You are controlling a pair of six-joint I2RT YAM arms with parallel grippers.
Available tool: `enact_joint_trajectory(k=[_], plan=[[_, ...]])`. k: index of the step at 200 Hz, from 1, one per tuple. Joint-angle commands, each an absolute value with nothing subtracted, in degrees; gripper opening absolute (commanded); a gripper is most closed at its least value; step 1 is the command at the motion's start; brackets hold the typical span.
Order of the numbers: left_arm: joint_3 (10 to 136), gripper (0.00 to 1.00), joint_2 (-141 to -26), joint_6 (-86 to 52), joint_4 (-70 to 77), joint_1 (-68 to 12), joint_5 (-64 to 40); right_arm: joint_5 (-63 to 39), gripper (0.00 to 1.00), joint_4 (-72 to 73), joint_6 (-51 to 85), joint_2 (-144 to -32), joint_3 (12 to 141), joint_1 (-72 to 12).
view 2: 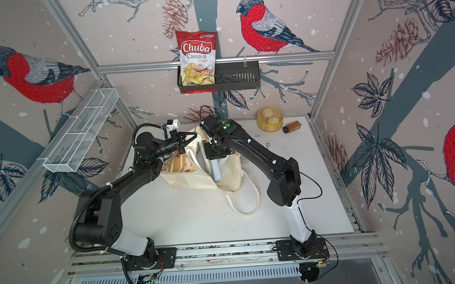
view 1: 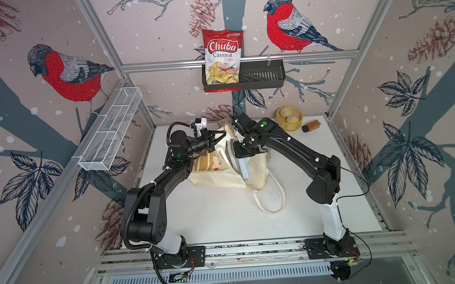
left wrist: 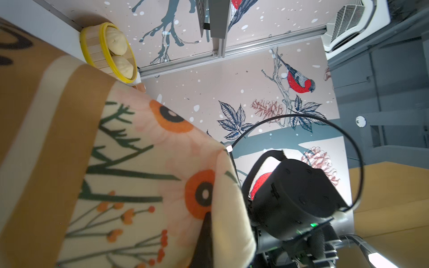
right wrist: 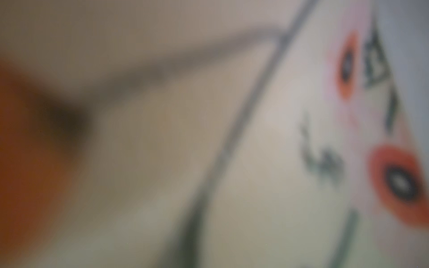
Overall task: Take out the pencil case from the canvas bag
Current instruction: Pick up the pencil case from the canvas bag, then place the pencil case at the center of the board.
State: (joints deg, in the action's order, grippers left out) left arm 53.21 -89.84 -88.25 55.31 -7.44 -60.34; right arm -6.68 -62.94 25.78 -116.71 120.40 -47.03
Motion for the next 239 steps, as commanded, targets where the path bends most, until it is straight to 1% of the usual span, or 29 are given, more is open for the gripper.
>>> enact_joint_trajectory(k=[1, 19, 40, 68, 84, 117, 145, 154, 174, 204, 239], plan=[[53.92, 0.0, -89.59, -90.38, 67.12, -5.1, -61.79, -10.06, 0.0, -57.24, 24.45, -111.83, 116.26, -45.79], [56.51, 0.0, -88.19, -81.74, 55.71, -3.97, -61.71, -12.75, 0.0, -54.38, 23.53, -107.08, 111.49, -44.7], [62.06, 0.0, -86.54, -66.26, 35.09, -3.86, -60.09, -16.94, 0.0, -52.05, 22.06, -102.4, 107.86, -43.41], [72.7, 0.0, -86.59, -42.62, 3.96, -3.87, -52.54, -18.46, 0.0, -51.97, 21.16, -97.66, 106.15, -40.35], [77.45, 0.0, -87.63, -35.68, -4.95, -3.87, -48.18, -20.75, 0.0, -50.55, 21.31, -94.76, 104.26, -37.1], [85.32, 0.0, -91.02, -29.17, -14.28, -3.89, -41.84, -27.18, 0.0, -44.43, 21.87, -88.92, 98.86, -30.84], [88.29, 0.0, -93.92, -29.41, -14.56, -3.88, -41.61, -35.49, 0.0, -39.84, 21.52, -86.95, 96.61, -28.86], [88.95, 0.0, -94.69, -29.89, -14.09, -3.87, -41.83, -36.76, 0.0, -39.46, 21.51, -86.91, 96.92, -28.66], [91.02, 0.0, -95.94, -28.4, -14.9, -3.87, -42.02, -35.12, 0.0, -40.56, 20.96, -86.9, 97.81, -26.17], [95.27, 0.0, -96.84, -20.91, -22.2, -3.74, -40.52, -30.89, 0.0, -43.13, 20.01, -86.99, 97.63, -17.6], [95.93, 0.0, -95.35, -16.48, -26.15, -3.74, -38.14, -23.98, 0.0, -45.7, 16.59, -89.23, 94.7, -9.53]])
